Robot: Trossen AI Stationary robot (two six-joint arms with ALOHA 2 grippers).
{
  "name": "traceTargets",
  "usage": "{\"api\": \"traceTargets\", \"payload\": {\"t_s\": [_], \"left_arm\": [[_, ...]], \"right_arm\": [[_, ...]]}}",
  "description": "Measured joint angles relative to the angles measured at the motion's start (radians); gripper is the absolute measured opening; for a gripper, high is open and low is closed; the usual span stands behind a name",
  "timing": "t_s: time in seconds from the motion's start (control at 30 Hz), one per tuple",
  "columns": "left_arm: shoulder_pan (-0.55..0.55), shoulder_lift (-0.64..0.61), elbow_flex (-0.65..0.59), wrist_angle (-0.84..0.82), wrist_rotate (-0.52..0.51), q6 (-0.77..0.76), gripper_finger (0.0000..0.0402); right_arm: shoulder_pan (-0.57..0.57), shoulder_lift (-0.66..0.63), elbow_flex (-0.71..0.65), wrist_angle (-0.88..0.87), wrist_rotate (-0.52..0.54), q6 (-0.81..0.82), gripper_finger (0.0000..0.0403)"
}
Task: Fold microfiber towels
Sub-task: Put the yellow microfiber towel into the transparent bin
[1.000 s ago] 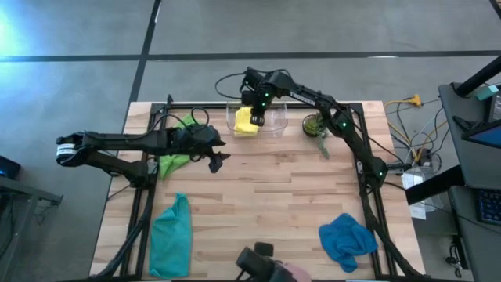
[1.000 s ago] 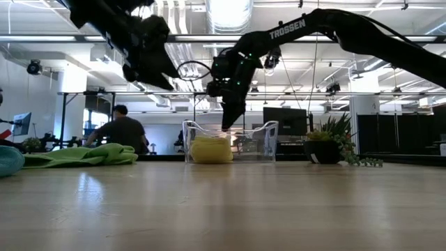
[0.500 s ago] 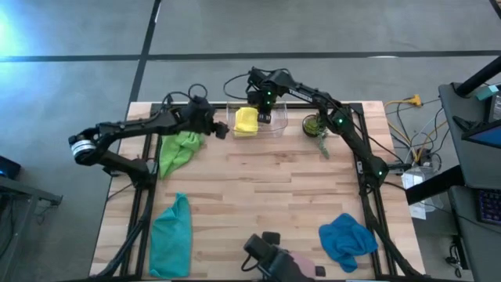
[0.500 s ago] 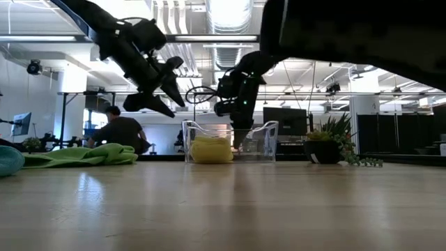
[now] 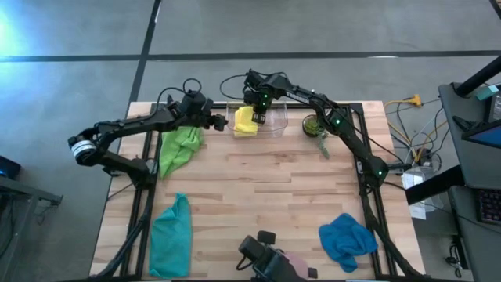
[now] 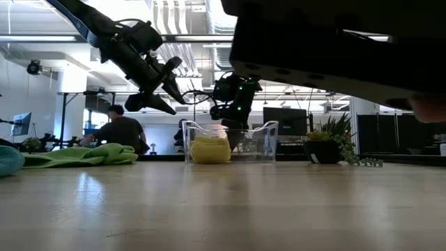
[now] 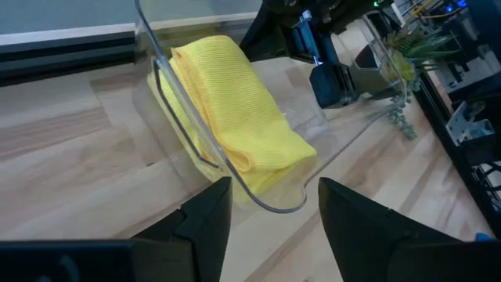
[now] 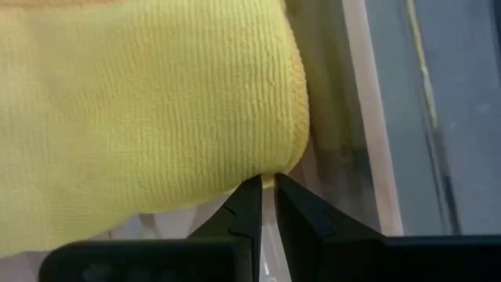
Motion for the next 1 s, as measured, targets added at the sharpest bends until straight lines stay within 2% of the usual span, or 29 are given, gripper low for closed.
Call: {"api": "traceTargets", "payload": {"t_s": [0.6, 0.8, 0.87, 1.0], "left_arm": [[0.002, 0.000, -0.004, 0.012, 0.000, 0.006, 0.0175], [0.002, 0.000, -0.004, 0.013, 0.014, 0.006, 0.0175], [0.002, -0.001, -0.004, 0.013, 0.015, 0.006, 0.0175], [0.002, -0.001, -0.004, 0.013, 0.016, 0.006, 0.0175]], "right_arm": [[0.031, 0.000, 0.002, 0.061, -0.008, -0.003, 0.0031], [0.024, -0.037, 0.002, -0.004, -0.011, 0.048, 0.0031], [0.022, -0.063, 0.003, -0.024, -0.056, 0.050, 0.0031], [0.026, -0.092, 0.003, -0.036, -0.332, 0.017, 0.0031]]}}
